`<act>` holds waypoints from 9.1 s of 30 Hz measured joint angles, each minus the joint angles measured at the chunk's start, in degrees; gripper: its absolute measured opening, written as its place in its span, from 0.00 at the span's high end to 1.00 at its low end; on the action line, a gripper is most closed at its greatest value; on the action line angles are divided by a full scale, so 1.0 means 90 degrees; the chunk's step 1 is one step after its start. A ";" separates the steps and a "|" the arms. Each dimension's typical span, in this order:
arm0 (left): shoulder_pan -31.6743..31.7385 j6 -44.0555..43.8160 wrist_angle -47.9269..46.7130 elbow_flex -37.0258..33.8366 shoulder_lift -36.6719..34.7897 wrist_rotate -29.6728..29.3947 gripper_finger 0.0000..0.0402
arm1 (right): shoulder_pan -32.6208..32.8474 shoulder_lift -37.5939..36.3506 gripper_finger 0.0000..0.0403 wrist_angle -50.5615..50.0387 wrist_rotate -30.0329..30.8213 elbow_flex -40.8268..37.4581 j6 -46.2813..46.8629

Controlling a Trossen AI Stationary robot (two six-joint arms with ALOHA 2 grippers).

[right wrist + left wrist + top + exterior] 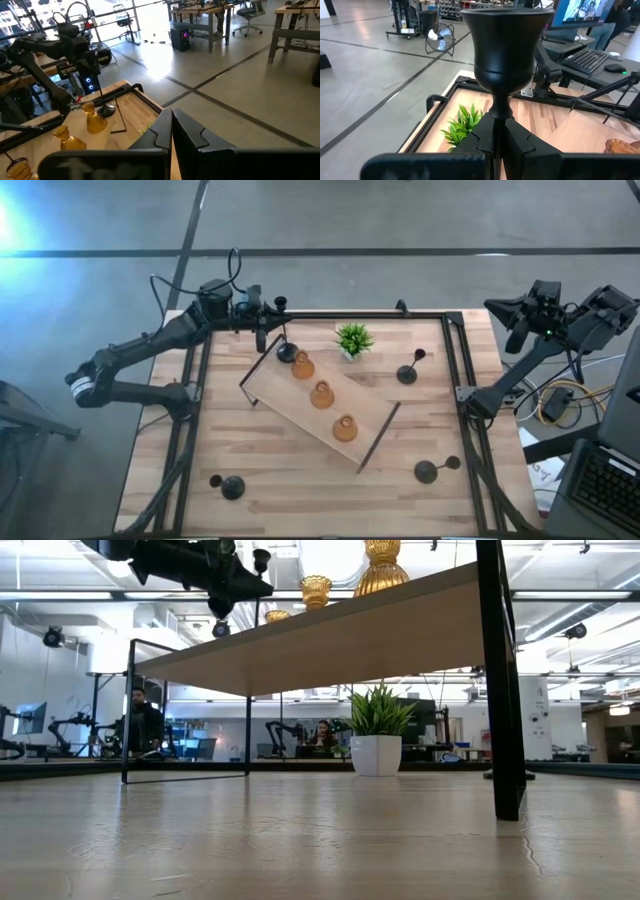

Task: Pick & Place candle stick holders
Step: Put the black candle holder on the shelf

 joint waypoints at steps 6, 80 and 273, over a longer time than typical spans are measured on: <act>0.0000 0.0070 -0.0134 0.0011 -0.0024 0.0013 0.96 | 0.0000 0.0000 0.98 0.0000 0.0007 0.0002 0.0005; 0.0000 0.0121 -0.2091 0.0012 -0.1179 0.0292 0.39 | 0.0001 -0.0039 0.98 0.0095 0.0034 0.0001 0.0022; 0.0000 -0.1159 -0.4816 0.0000 -0.4422 -0.3537 0.39 | -0.0518 0.1591 0.97 0.5156 -0.4046 -0.1630 -0.2397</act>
